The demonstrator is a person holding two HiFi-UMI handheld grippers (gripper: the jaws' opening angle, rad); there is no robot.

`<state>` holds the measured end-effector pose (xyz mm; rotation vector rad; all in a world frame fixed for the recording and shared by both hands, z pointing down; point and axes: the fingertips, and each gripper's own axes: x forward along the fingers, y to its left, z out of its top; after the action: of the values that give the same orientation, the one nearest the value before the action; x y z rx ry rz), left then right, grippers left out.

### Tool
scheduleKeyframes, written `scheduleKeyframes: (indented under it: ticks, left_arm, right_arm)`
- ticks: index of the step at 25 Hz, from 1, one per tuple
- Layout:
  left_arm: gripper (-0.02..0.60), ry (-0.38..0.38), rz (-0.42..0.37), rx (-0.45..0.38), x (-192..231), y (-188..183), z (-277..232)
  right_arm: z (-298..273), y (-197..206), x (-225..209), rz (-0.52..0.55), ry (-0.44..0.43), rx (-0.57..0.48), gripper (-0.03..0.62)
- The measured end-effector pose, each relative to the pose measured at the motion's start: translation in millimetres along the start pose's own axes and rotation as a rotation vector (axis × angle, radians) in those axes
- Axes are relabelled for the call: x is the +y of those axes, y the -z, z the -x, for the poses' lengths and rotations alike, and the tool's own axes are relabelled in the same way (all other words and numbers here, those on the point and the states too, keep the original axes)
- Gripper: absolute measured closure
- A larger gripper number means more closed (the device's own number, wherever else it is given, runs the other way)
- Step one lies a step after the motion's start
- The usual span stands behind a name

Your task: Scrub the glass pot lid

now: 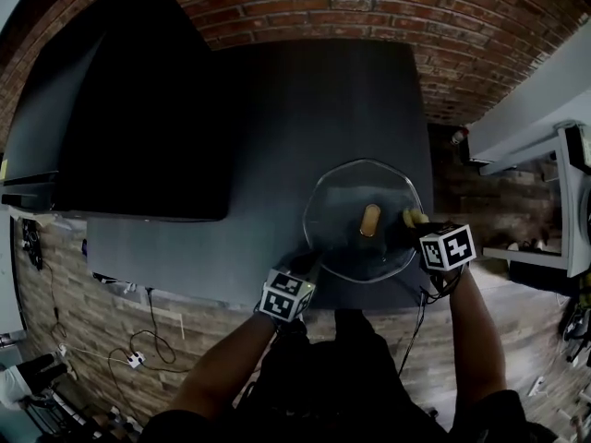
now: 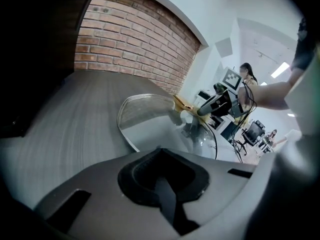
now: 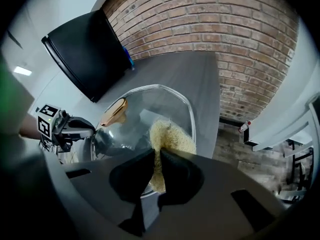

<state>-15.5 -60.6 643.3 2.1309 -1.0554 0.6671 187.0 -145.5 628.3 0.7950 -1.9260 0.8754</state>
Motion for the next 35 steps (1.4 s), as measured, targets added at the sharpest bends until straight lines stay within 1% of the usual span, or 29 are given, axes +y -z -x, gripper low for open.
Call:
scheduleKeyframes:
  ticks: [4, 10, 14, 17, 22, 29, 33, 35]
  left_arm:
    - [0.551, 0.010, -0.005, -0.007, 0, -2, 0]
    - [0.551, 0.025, -0.011, -0.003, 0, -1, 0]
    - [0.551, 0.038, -0.022, 0.004, 0, 0, 0]
    - [0.551, 0.045, -0.031, 0.010, -1, 1, 0]
    - [0.551, 0.049, -0.045, 0.012, -2, 0, -1]
    - [0.551, 0.047, -0.058, 0.016, 0, 3, -3]
    - [0.551, 0.050, -0.055, 0.027, 1, 1, -4]
    - [0.551, 0.053, -0.047, 0.034, 1, -1, -3]
  right_arm:
    - [2, 15, 22, 0.017, 0.028, -0.023, 0.551]
    - [-2, 34, 68, 0.026, 0.042, -0.049, 0.551]
    - [-10, 38, 96, 0.025, 0.038, -0.069, 0.551]
    - [-18, 35, 120, 0.018, 0.017, -0.078, 0.551]
    - [-34, 23, 150, 0.074, 0.031, -0.087, 0.551]
    - [-51, 3, 174, 0.040, 0.014, -0.130, 0.553]
    - [-58, -7, 180, 0.035, 0.032, -0.164, 0.551]
    - [-60, -10, 182, 0.050, 0.054, -0.175, 0.551]
